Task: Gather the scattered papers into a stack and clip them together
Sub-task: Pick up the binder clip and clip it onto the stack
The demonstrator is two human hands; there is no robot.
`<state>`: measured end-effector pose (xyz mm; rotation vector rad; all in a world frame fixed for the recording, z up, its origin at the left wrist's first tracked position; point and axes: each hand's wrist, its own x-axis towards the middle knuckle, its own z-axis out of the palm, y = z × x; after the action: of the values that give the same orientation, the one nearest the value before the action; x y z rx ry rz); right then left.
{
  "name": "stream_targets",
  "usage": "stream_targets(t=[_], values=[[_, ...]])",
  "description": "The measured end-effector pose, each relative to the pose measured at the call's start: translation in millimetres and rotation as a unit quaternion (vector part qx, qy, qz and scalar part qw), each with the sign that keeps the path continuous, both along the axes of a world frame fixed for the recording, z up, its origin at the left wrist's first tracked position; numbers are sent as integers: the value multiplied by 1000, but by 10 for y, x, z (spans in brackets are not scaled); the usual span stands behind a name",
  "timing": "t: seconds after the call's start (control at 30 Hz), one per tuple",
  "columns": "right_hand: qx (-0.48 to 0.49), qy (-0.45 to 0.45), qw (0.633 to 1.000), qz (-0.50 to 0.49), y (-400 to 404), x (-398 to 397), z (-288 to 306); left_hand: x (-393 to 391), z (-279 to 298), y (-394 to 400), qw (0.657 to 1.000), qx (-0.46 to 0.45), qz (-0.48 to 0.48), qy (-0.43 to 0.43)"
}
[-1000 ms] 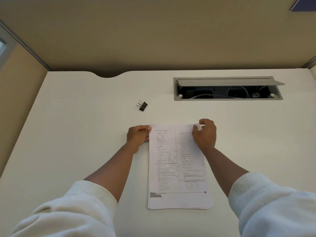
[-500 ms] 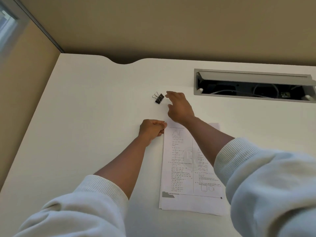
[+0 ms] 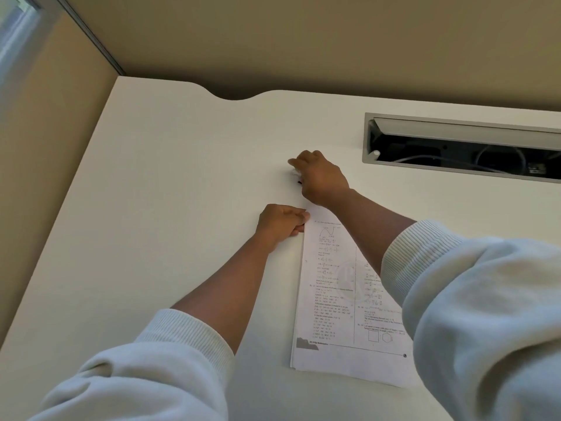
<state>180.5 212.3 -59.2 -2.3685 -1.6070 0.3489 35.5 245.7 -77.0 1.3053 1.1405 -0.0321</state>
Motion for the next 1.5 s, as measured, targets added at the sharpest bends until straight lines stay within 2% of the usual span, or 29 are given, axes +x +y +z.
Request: stream_targets(t=[0.13, 0.23, 0.37, 0.6, 0.9, 1.2, 1.5], values=[[-18, 20, 999, -22, -124, 81, -55, -7, 3, 4, 1000, -7, 4, -2], [-39, 71, 993, -85, -227, 160, -34, -14, -2, -3, 1000, -8, 5, -2], [-20, 202, 956, -212, -378, 254, 57, -11, -1, -25, 1000, -9, 10, -2], [-25, 365, 893, -261, -641, 360, 220, -12, 11, -51, 1000, -1, 19, 3], [-42, 391, 899, -195, -813, 443, 259, -1, 20, -63, 1000, 3, 18, 7], [-31, 378, 906, -187, -801, 410, 271, 2, 17, -63, 1000, 8, 13, 4], [-49, 354, 928, -109, -691, 369, 433, 10, 10, -83, 999, 29, 14, 8]])
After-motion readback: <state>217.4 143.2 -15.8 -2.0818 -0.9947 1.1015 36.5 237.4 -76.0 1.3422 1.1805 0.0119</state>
